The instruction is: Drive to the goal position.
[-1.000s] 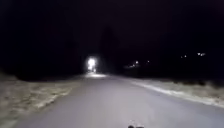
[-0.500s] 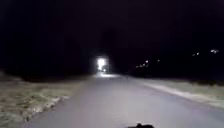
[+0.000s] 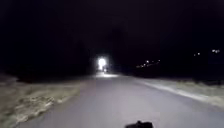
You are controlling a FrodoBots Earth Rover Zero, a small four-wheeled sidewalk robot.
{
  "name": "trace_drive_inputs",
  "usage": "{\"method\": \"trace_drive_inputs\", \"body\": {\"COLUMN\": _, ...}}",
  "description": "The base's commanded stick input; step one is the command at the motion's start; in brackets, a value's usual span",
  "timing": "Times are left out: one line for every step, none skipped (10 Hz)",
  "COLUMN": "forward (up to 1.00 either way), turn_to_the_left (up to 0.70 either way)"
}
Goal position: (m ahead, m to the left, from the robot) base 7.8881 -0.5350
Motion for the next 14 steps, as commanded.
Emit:
{"method": "trace_drive_inputs", "body": {"forward": 0.7, "turn_to_the_left": 0.0}}
{"method": "trace_drive_inputs", "body": {"forward": 0.7, "turn_to_the_left": 0.0}}
{"method": "trace_drive_inputs", "body": {"forward": 0.7, "turn_to_the_left": 0.0}}
{"method": "trace_drive_inputs", "body": {"forward": 0.7, "turn_to_the_left": 0.0}}
{"method": "trace_drive_inputs", "body": {"forward": 0.7, "turn_to_the_left": 0.0}}
{"method": "trace_drive_inputs", "body": {"forward": 0.7, "turn_to_the_left": 0.0}}
{"method": "trace_drive_inputs", "body": {"forward": 0.7, "turn_to_the_left": 0.0}}
{"method": "trace_drive_inputs", "body": {"forward": 0.7, "turn_to_the_left": 0.0}}
{"method": "trace_drive_inputs", "body": {"forward": 0.7, "turn_to_the_left": 0.0}}
{"method": "trace_drive_inputs", "body": {"forward": 0.7, "turn_to_the_left": 0.0}}
{"method": "trace_drive_inputs", "body": {"forward": 0.7, "turn_to_the_left": 0.0}}
{"method": "trace_drive_inputs", "body": {"forward": 0.7, "turn_to_the_left": 0.0}}
{"method": "trace_drive_inputs", "body": {"forward": 0.7, "turn_to_the_left": 0.0}}
{"method": "trace_drive_inputs", "body": {"forward": 0.7, "turn_to_the_left": 0.0}}
